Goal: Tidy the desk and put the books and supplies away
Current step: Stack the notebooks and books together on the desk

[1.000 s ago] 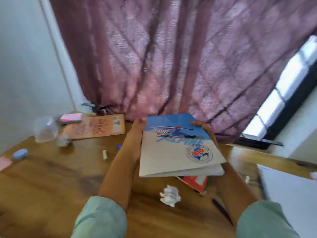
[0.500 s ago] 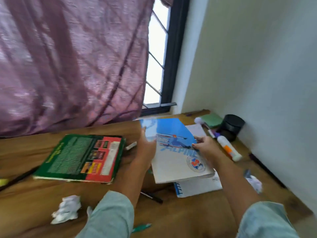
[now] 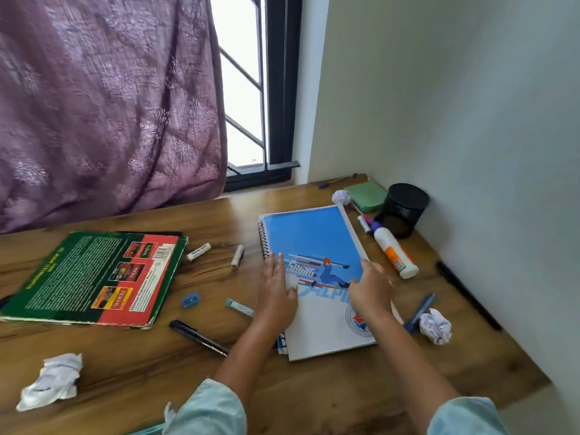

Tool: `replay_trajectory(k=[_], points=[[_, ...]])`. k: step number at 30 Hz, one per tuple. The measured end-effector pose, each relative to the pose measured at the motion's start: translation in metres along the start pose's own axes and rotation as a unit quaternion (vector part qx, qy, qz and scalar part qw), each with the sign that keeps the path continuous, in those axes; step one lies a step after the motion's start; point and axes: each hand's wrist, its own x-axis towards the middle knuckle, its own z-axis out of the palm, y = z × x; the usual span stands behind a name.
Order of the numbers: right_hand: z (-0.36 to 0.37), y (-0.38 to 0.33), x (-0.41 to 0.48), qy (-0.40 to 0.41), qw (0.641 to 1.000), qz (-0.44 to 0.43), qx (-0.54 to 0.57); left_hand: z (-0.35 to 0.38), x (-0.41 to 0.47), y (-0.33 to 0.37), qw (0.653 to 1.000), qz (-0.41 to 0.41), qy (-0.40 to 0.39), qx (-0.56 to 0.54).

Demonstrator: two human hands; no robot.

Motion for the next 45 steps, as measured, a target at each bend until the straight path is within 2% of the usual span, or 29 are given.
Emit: replay_trajectory(k=[6,13,20,23,26,30,35,38,45], points=[[0.006,-0.006,0.003,0.002,0.999,-0.022,-0.026,0.002,0.001,0.000,0.998,-0.016,0.029,0.045],[0.006,-0.010,0.000,-0.003,0.995,-0.031,-0.091,0.000,0.000,0.003,0.996,-0.021,0.025,0.083],[0.034,-0.058,-0.022,-0.055,0.983,-0.146,-0.093,-0.038,-0.008,0.003,0.994,-0.013,0.081,0.078],[0.050,-0.098,-0.041,-0.070,0.974,-0.204,-0.067,-0.081,-0.023,-0.008,0.990,-0.028,0.125,0.062],[0.071,-0.149,-0.068,-0.113,0.956,-0.271,-0.022,-0.138,-0.047,-0.030,0.975,-0.064,0.205,0.050],[0.110,-0.222,-0.122,-0.159,0.913,-0.375,0.020,-0.224,-0.090,-0.082,0.942,-0.136,0.306,0.016],[0.175,-0.303,-0.198,-0.228,0.847,-0.480,-0.013,-0.319,-0.154,-0.163,0.889,-0.235,0.392,-0.036],[0.222,-0.356,-0.240,-0.273,0.833,-0.480,-0.023,-0.371,-0.185,-0.217,0.871,-0.267,0.408,-0.061],[0.322,-0.474,-0.291,-0.333,0.846,-0.407,-0.086,-0.475,-0.220,-0.317,0.855,-0.319,0.399,-0.093]])
